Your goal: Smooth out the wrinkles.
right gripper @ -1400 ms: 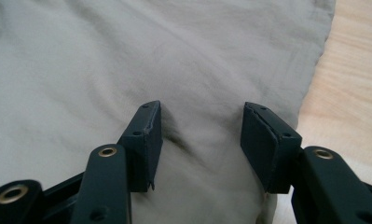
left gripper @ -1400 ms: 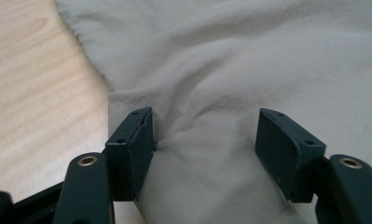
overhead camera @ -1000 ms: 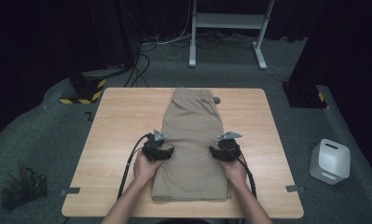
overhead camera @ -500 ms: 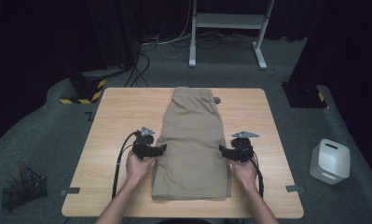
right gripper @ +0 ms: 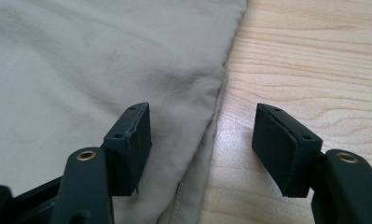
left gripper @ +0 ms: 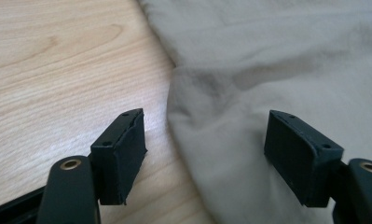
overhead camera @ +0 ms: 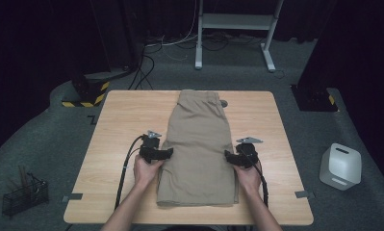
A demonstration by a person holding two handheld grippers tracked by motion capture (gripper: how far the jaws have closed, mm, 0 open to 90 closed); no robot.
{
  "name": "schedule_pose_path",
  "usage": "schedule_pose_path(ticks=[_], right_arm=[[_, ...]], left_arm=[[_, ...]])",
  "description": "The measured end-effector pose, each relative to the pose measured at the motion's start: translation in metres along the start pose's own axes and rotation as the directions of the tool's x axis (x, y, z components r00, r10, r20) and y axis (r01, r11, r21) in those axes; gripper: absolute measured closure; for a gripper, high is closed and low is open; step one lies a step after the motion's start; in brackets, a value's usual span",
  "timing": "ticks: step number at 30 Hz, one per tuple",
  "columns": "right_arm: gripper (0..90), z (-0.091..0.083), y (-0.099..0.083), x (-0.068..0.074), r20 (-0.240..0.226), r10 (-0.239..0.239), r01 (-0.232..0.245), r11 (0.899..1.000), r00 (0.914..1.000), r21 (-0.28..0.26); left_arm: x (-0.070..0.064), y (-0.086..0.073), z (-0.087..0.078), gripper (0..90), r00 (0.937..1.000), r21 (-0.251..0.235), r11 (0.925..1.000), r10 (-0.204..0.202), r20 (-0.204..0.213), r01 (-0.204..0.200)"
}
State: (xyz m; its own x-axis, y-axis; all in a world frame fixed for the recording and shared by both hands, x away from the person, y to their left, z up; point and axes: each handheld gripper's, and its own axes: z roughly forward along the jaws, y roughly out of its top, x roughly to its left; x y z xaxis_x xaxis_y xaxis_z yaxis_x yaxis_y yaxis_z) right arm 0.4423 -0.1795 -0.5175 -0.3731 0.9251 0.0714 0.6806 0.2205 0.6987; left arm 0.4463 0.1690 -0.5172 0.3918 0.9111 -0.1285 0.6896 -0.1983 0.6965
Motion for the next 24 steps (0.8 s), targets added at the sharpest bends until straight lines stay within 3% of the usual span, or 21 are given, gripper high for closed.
schedule_pose_path(ticks=[3, 7, 17, 24], right_arm=[[41.5, 0.002, 0.001, 0.005, 0.038, -0.05, 0.05, 0.999, 0.998, 0.004], [49.8, 0.003, 0.001, 0.01, 0.032, -0.069, 0.069, 0.998, 0.9971, 0.0], [76.5, 0.004, 0.005, 0.014, -0.015, -0.097, 0.098, 0.995, 0.9951, 0.012], [85.3, 0.004, 0.003, 0.015, -0.039, -0.095, 0.095, 0.995, 0.9947, 0.001]], left_arm=[[-0.007, -0.001, 0.002, 30.6, 0.9972, 0.004, 0.9981, 0.061, -0.043, -0.061], [-0.009, -0.001, 0.001, 37.5, 0.9958, 0.005, 0.9968, 0.08, -0.043, -0.08], [-0.016, -0.001, 0.0, 70.0, 0.9938, 0.005, 0.9939, 0.11, 0.019, -0.11], [-0.015, -0.001, 0.0, 81.3, 0.9932, 0.008, 0.9947, 0.102, 0.055, -0.103]])
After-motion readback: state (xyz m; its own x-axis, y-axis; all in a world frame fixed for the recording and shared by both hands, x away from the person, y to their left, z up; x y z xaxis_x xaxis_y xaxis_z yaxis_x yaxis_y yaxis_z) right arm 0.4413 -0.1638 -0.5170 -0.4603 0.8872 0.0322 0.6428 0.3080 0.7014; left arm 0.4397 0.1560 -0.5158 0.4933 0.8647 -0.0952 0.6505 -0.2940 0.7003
